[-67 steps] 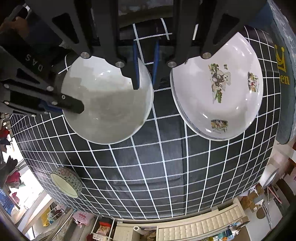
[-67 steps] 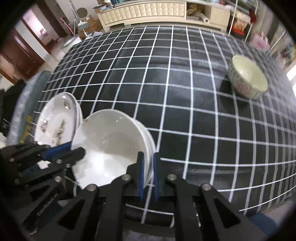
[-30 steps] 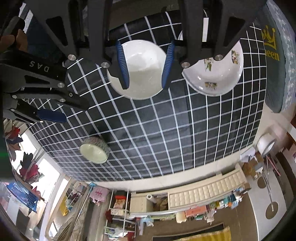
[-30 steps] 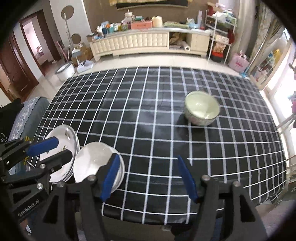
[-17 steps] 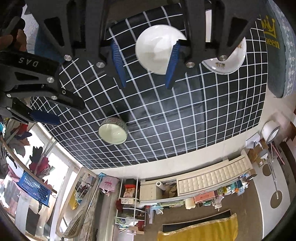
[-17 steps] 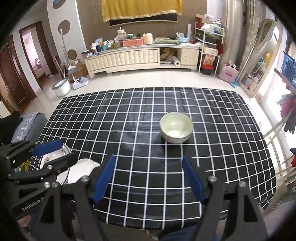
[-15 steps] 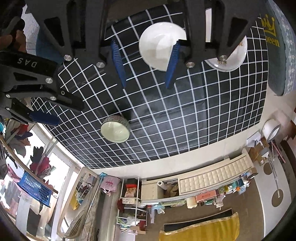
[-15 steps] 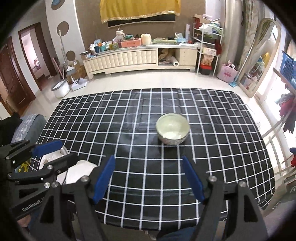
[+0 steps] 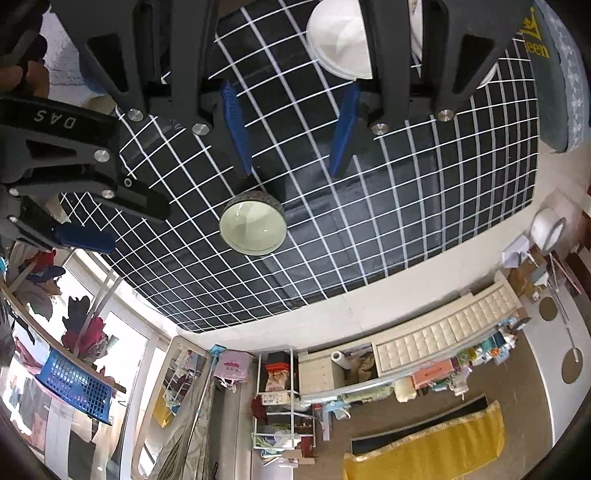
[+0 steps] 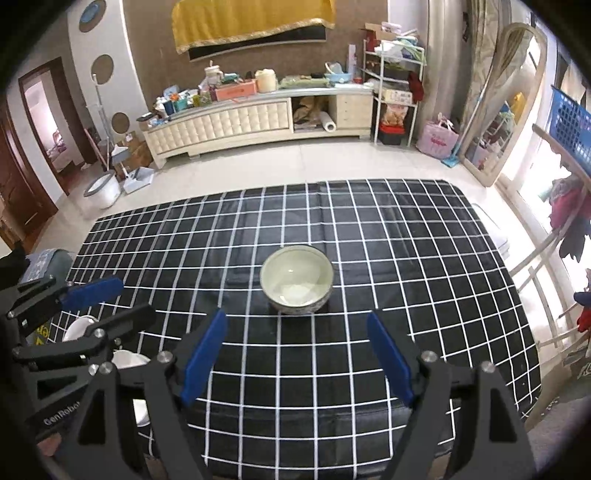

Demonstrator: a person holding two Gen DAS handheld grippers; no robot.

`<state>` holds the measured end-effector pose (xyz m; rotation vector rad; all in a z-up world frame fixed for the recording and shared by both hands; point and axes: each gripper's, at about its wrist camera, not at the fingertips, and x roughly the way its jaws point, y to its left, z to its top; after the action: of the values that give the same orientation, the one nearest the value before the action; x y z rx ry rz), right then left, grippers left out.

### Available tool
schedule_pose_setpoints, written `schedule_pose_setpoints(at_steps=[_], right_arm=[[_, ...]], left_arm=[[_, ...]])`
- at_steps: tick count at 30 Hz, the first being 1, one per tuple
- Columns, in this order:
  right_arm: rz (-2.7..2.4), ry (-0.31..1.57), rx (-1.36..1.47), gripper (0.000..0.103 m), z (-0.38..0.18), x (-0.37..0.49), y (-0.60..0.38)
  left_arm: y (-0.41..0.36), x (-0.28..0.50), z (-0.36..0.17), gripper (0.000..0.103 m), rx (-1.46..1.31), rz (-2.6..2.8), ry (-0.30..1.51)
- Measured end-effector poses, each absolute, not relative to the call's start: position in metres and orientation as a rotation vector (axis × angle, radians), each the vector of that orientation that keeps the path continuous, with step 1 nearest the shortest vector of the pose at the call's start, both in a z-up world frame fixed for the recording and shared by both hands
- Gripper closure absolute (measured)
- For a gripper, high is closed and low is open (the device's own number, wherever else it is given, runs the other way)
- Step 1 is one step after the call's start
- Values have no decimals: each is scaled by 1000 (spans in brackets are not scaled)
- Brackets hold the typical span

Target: Organize plates and bowls

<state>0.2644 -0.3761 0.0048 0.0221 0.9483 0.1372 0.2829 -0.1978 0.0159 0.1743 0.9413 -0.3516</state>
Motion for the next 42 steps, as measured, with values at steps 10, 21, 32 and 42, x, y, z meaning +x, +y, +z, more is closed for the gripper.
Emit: schedule_pose_setpoints(at_steps=[10, 21, 32, 42], right_arm=[[111, 1010, 48, 21, -29, 307, -405], [116, 1085, 62, 21, -74, 345, -413], [123, 1159, 87, 21, -107, 372, -422], [141, 1218, 78, 51, -129, 388, -411]], left_arm=[[-225, 335, -13, 62, 163, -361, 1018], [-242, 388, -67, 50, 141, -363, 1146], [-257, 422, -109, 50, 144, -360, 1238], [-261, 445, -139, 57, 104, -345, 1320]])
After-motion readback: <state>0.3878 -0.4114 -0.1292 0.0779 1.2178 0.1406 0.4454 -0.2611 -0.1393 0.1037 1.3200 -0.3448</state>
